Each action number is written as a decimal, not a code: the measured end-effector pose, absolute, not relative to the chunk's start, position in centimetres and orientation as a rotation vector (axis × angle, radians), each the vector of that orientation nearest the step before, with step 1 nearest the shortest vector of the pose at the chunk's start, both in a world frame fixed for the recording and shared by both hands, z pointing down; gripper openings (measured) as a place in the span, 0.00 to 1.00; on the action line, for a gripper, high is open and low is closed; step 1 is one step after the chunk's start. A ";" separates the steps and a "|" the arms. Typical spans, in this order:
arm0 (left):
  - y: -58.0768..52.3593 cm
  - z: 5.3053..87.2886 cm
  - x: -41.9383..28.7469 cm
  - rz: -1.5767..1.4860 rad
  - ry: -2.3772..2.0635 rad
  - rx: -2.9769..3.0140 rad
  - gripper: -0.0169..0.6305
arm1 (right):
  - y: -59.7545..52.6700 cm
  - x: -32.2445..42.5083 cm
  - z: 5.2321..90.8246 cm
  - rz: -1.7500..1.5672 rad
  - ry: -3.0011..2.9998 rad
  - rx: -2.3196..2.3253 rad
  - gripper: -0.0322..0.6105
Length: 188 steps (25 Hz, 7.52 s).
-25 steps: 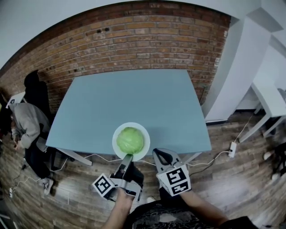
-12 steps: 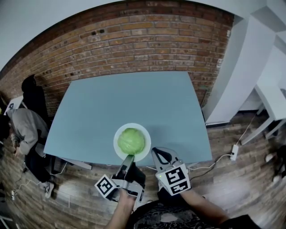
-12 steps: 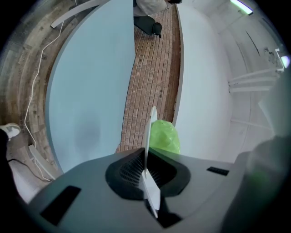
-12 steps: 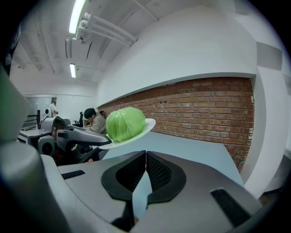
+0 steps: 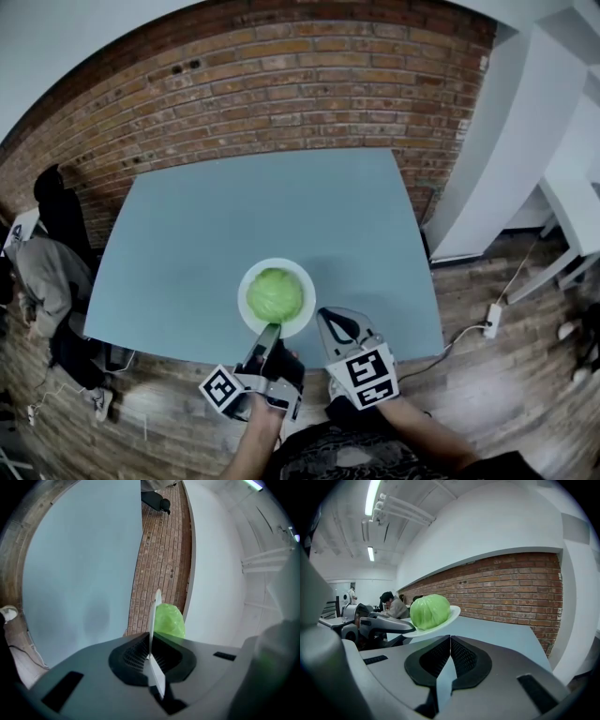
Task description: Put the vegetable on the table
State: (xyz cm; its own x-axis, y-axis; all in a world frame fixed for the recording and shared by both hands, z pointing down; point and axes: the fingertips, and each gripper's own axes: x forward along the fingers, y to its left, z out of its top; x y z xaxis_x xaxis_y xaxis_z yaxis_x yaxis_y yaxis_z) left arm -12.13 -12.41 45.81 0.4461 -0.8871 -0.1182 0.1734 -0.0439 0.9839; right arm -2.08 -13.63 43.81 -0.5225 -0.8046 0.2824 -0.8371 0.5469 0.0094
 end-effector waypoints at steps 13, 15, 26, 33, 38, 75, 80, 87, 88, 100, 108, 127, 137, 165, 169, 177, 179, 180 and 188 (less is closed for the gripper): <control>-17.4 48.7 -11.4 -0.954 -0.751 1.331 0.04 | -19.0 -1.2 45.9 0.240 -2.543 1.341 0.06; -18.1 49.3 -11.2 -0.947 -0.766 1.327 0.04 | -19.8 -1.0 46.3 0.244 -2.546 1.334 0.06; -19.8 52.1 -10.2 -0.907 -0.822 1.328 0.04 | -21.7 -0.7 48.0 0.291 -2.561 1.257 0.06; -20.2 53.5 -10.5 -0.875 -0.847 1.339 0.05 | -22.5 -1.2 48.8 0.301 -2.563 1.242 0.06; -20.7 54.5 -11.1 -0.851 -0.850 1.324 0.05 | -23.0 -1.5 49.4 0.309 -2.544 1.249 0.06; -24.6 60.4 -11.4 -0.558 -0.872 1.267 0.06 | -26.4 -2.3 52.8 0.420 -2.439 1.334 0.06; -24.8 60.7 -11.5 -0.545 -0.885 1.265 0.07 | -26.5 -2.0 53.2 0.439 -2.433 1.337 0.06; -25.1 60.8 -11.7 -0.545 -0.908 1.257 0.07 | -26.4 -2.2 53.5 0.451 -2.437 1.320 0.06; -25.1 60.8 -11.8 -0.538 -0.919 1.260 0.07 | -26.3 -2.3 53.6 0.452 -2.438 1.316 0.06; -24.9 61.4 -12.1 -0.451 -1.025 1.271 0.08 | -25.5 -2.6 54.2 0.461 -2.436 1.282 0.06; -24.8 61.6 -12.4 -0.352 -1.098 1.292 0.11 | -25.2 -2.7 54.2 0.460 -2.441 1.268 0.06; -24.8 62.0 -13.1 0.016 -1.271 1.389 0.15 | -25.2 -2.8 54.4 0.456 -2.466 1.197 0.06; -24.7 61.9 -13.6 0.152 -1.390 1.406 0.18 | -24.6 -2.9 54.5 0.439 -2.495 1.124 0.06; -24.0 60.3 -14.0 0.560 -1.601 1.635 0.23 | -22.9 -2.7 54.9 0.498 -2.492 1.141 0.06; -23.3 59.1 -13.8 0.499 -1.575 1.677 0.23 | -22.3 -3.3 54.3 0.485 -2.485 1.148 0.06; -21.3 55.9 -11.4 0.387 -1.442 1.831 0.23 | -20.9 -4.1 53.5 0.480 -2.463 1.180 0.06; -20.9 55.3 -11.0 0.369 -1.419 1.864 0.23 | -20.5 -4.3 53.2 0.471 -2.464 1.189 0.06; -20.6 55.0 -10.8 0.367 -1.412 1.882 0.23 | -20.3 -4.3 53.0 0.471 -2.463 1.194 0.06; -19.4 52.6 -9.7 0.318 -1.379 2.047 0.23 | -18.9 -4.5 51.8 0.443 -2.446 1.264 0.06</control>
